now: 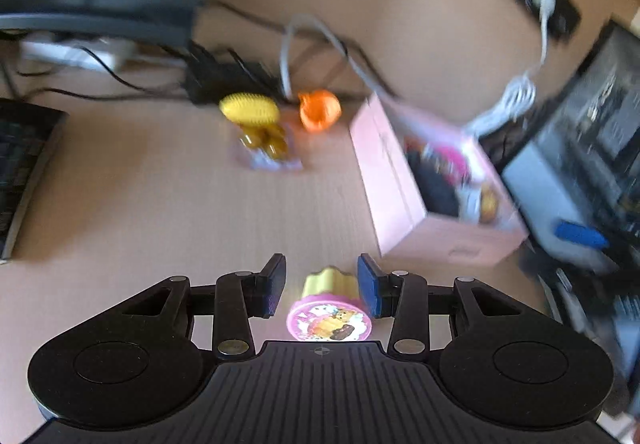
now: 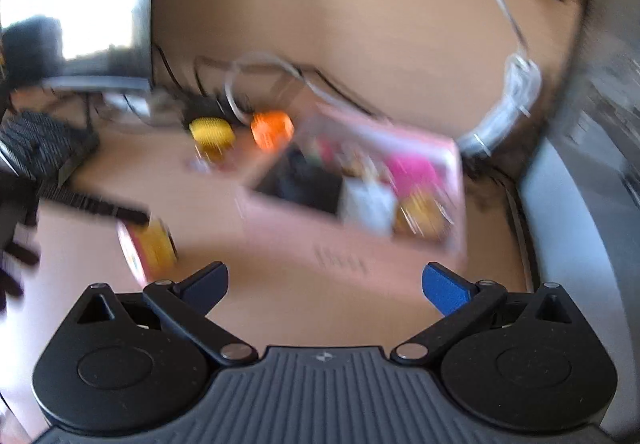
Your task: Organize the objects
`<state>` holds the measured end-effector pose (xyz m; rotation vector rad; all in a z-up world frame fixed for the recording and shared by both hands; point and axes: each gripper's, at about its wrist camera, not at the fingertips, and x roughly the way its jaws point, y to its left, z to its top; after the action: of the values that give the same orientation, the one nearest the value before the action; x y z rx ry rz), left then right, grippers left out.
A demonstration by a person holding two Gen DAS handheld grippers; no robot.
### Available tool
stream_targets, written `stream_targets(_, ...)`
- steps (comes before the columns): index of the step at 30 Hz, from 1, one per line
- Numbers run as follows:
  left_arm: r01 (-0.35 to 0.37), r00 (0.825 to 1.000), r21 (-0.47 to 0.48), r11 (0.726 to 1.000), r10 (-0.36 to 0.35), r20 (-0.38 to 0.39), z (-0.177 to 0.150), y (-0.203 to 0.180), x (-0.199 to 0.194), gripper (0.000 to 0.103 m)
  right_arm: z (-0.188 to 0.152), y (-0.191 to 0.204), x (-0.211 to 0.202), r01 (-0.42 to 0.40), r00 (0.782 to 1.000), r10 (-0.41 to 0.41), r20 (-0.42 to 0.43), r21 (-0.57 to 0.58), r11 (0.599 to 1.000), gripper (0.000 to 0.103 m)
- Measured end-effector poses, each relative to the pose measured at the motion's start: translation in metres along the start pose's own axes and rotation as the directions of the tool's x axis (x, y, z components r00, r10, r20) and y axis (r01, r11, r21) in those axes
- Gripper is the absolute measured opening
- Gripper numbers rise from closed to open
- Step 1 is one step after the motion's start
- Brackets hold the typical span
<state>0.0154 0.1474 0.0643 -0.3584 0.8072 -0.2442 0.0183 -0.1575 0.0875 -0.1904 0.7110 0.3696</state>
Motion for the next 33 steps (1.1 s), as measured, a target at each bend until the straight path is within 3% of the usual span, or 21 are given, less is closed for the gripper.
stream_targets(4, -0.017, 0.998, -0.028, 0.999, 0.019, 0.06, -0.004, 0.014, -0.035, 0.043, 0.059, 0.022, 0.04, -0.144, 0.99, 0.144, 0.012, 0.034, 0.989, 0.103)
stream_targets(8, -0.034, 0.996, -0.086, 0.996, 0.04, 0.077, -0.016, 0.034, -0.061, 0.043, 0.102, 0.067, 0.107, -0.19, 0.981, 0.19, -0.046, 0.008, 0.982, 0.103)
stream_targets(11, -0.05, 0.995, -0.121, 0.991, 0.059, 0.078, -0.027, 0.05, -0.074, 0.043, 0.121, 0.098, 0.159, -0.177, 0.979, 0.176, -0.099, -0.003, 0.984, 0.102)
stream_targets(18, -0.106, 0.991, -0.193, 0.976, 0.119, 0.055, -0.049, 0.089, -0.093, 0.043, 0.14, 0.145, 0.256, -0.084, 0.975, 0.083, -0.208, 0.005, 0.996, 0.09)
stream_targets(20, -0.113, 0.991, -0.207, 0.972, 0.126, 0.05, -0.054, 0.098, -0.097, 0.043, 0.14, 0.148, 0.272, -0.034, 0.975, 0.033, -0.218, 0.001, 0.999, 0.08)
stream_targets(22, -0.114, 0.991, -0.22, 0.969, 0.127, 0.045, -0.057, 0.107, -0.098, 0.043, 0.139, 0.149, 0.28, -0.035, 0.971, 0.034, -0.235, -0.002, 0.999, 0.067)
stream_targets(29, -0.061, 0.997, -0.218, 0.974, 0.068, 0.026, -0.055, 0.116, -0.085, 0.043, 0.108, 0.141, 0.243, -0.139, 0.944, 0.138, -0.301, 0.016, 0.99, 0.067)
stream_targets(31, -0.037, 0.999, -0.214, 0.976, 0.042, 0.018, -0.052, 0.113, -0.077, 0.043, 0.092, 0.141, 0.22, -0.209, 0.916, 0.198, -0.349, 0.008, 0.978, 0.067)
stream_targets(33, -0.017, 1.0, -0.213, 0.977, 0.019, 0.008, -0.05, 0.112, -0.067, 0.043, 0.078, 0.141, 0.197, -0.31, 0.87, 0.275, -0.408, -0.021, 0.951, 0.069)
